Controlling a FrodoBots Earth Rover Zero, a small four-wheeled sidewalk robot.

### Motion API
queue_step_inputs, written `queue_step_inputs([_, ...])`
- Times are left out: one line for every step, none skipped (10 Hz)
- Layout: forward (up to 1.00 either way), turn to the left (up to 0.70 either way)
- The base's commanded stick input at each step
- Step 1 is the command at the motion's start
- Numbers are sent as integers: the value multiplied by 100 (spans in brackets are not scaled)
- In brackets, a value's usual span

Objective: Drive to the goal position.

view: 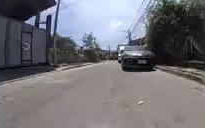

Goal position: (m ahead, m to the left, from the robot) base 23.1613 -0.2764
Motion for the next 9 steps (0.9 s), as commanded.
queue_step_inputs([100, 0])
queue_step_inputs([100, -2])
queue_step_inputs([100, -13])
queue_step_inputs([100, -40])
queue_step_inputs([100, -40])
queue_step_inputs([100, -40])
queue_step_inputs([100, -40])
queue_step_inputs([100, -4])
queue_step_inputs([100, -1])
